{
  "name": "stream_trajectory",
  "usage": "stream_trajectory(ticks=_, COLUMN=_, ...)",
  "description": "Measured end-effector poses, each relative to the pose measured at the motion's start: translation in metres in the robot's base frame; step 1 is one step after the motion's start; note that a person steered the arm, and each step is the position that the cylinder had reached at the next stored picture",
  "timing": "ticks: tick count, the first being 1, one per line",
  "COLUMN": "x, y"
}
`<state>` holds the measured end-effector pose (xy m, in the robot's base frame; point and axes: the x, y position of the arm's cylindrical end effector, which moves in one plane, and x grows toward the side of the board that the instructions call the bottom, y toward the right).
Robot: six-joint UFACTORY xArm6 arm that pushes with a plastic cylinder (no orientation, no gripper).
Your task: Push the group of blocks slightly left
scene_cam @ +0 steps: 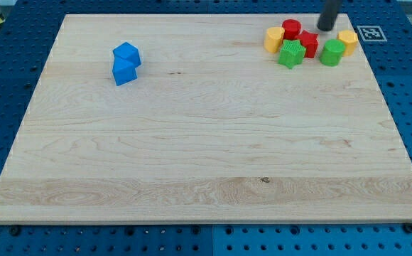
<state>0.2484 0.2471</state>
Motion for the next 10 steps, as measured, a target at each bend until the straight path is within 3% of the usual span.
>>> stream_trajectory(ticks=4, x=0.039, y=0.093)
stream_trajectory(ticks=7, x=0.043, y=0.055)
stream_trajectory(ticks=10, x=0.047, y=-0.023)
